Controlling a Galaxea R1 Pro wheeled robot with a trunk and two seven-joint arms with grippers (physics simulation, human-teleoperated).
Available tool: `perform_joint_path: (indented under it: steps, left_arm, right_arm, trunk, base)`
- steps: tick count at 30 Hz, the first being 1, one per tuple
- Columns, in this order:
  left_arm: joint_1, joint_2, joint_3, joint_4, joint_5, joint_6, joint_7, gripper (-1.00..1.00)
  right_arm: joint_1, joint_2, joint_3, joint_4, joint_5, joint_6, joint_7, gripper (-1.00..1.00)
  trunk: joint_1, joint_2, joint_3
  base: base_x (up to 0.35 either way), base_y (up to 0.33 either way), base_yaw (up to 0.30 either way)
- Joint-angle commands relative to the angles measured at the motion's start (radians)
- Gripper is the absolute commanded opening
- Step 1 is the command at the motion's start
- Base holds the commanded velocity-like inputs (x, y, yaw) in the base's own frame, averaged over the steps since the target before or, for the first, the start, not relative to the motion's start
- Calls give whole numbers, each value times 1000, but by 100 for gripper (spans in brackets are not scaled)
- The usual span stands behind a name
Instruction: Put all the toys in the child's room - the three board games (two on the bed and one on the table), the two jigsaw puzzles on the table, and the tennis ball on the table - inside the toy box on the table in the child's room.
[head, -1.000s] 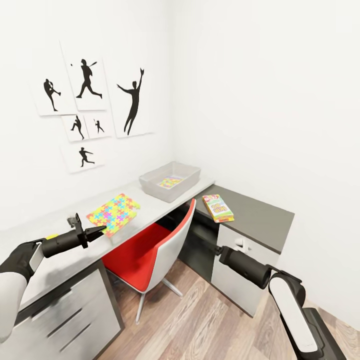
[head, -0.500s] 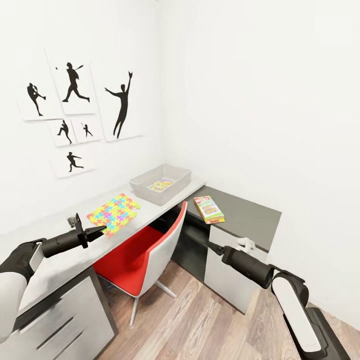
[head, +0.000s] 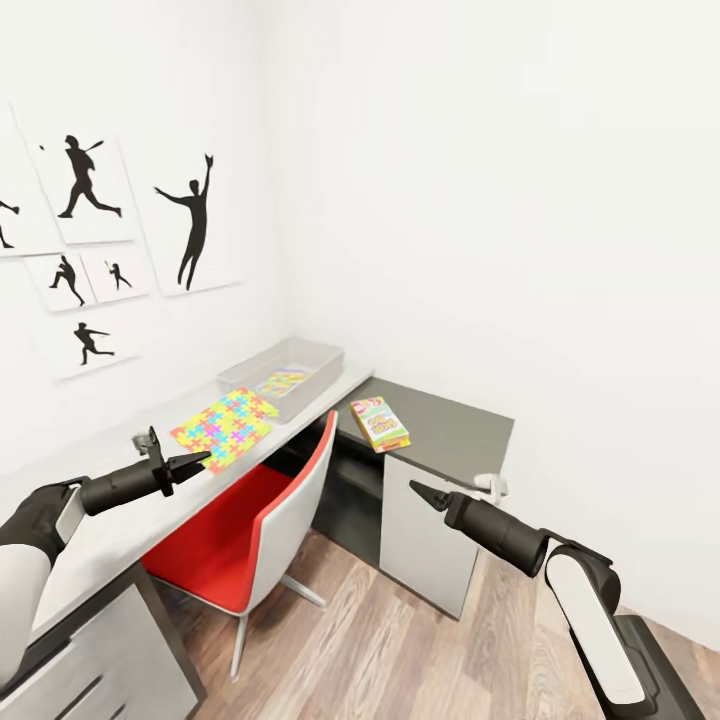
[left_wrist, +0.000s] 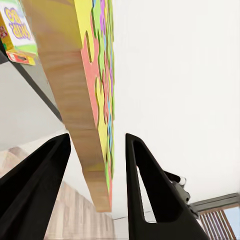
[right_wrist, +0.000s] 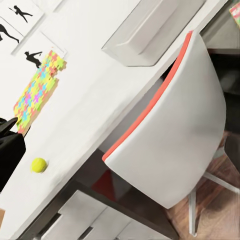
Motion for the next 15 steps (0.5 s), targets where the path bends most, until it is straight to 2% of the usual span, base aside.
perform_joint_path:
  steps: [1,8,15]
  left_arm:
    - [0,1,2,0,-2,10,-4,-100]
    - [0,13,2,-1,-2,9,-5,-100]
    - [0,21,2,-1,-2,9,-5,-100]
  right_arm:
    - [-1,0,0,0,1,3,2,100]
    - [-1,0,2,0,2,2,2,100]
    - [-1,1,2,0,2,-1,2,100]
  trunk:
    - [-4,7,3]
    - [-31,56,34]
    - [-58,105,67]
  base:
    - [0,0,-233]
    - [0,0,-190]
    - [0,0,-39]
